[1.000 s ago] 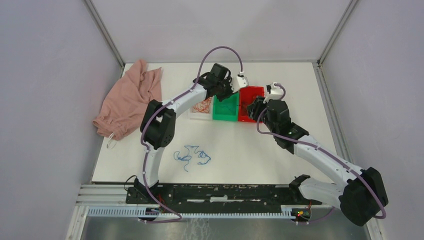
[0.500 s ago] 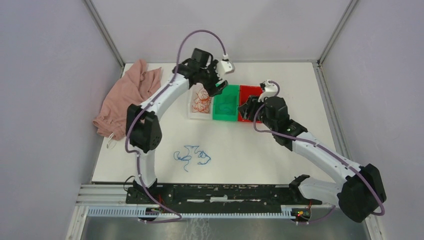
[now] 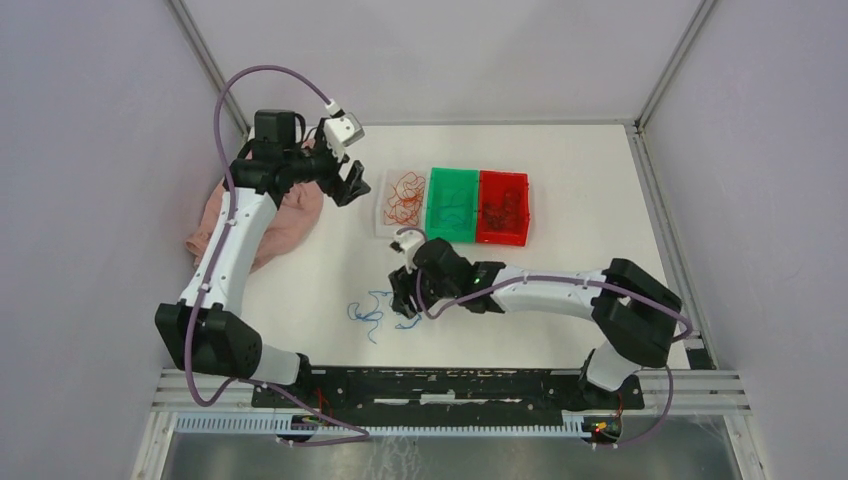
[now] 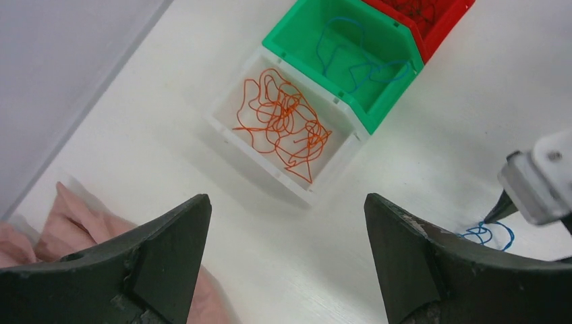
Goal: Untangle the cables
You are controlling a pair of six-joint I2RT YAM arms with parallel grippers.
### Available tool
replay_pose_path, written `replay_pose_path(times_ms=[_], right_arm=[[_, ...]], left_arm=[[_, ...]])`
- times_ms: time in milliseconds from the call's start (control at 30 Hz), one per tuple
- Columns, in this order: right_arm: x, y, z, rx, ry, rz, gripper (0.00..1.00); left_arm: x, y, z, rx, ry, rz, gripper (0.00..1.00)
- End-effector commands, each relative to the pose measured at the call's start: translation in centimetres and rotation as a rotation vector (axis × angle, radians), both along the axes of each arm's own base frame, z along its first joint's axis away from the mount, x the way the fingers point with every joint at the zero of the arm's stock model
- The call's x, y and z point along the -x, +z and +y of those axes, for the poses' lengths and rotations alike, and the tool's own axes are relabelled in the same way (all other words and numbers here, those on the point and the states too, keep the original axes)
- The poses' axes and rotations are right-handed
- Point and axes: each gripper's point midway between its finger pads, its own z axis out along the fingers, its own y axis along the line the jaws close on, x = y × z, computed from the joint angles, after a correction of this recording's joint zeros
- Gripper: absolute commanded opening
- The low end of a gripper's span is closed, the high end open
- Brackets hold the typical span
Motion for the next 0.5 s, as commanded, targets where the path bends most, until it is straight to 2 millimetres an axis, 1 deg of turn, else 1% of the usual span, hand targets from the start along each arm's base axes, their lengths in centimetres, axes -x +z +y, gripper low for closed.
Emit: replay_pose_path(times_ms=[0,67,100,167,200,233,300,367,467], right_arm=[[1.2,-1.7,1.5,0.076,0.005,-0.054,0.62],[1.0,-3.5,1.6,0.118,-0.026,-0.038,0.56],[0.8,-3.9,1.7,0.118,-0.043,-0.038,0.49],[0.1,-4.7,1.4,0.101,-0.092,-0.054,0.31],[-0.3,-4.7,1.4,0.087,-0.110,-0.064,0.24],[-0.7,-4.6,1.3,0.081,-0.128,-0.072,0.20],[-1.0,-4.2,1.2,0.075,-0.135,-0.085,0.17],[-1.3,-3.6,0.9,0.078,-0.132,-0.108,0.16],[-2.0,-2.4,-0.3,0.098,-0.154,-0.143,0.08]], left_arm=[[1.2,-1.0,0.6,0.028,0.027,0.045,0.91],[1.4,-1.2,1.1,0.028,0.059,0.061,0.91],[1.4,-1.4,1.4,0.026,0.082,0.069,0.91],[1.1,-1.8,2.2,0.021,0.155,0.095,0.88],[0.8,-2.0,2.6,0.026,0.196,0.113,0.87],[0.6,-2.2,2.8,0.035,0.225,0.129,0.86],[0.8,-2.2,3.0,0.059,0.249,0.149,0.84],[1.2,-1.9,2.9,0.084,0.249,0.132,0.85],[1.8,-1.6,2.8,0.102,0.249,0.100,0.86]])
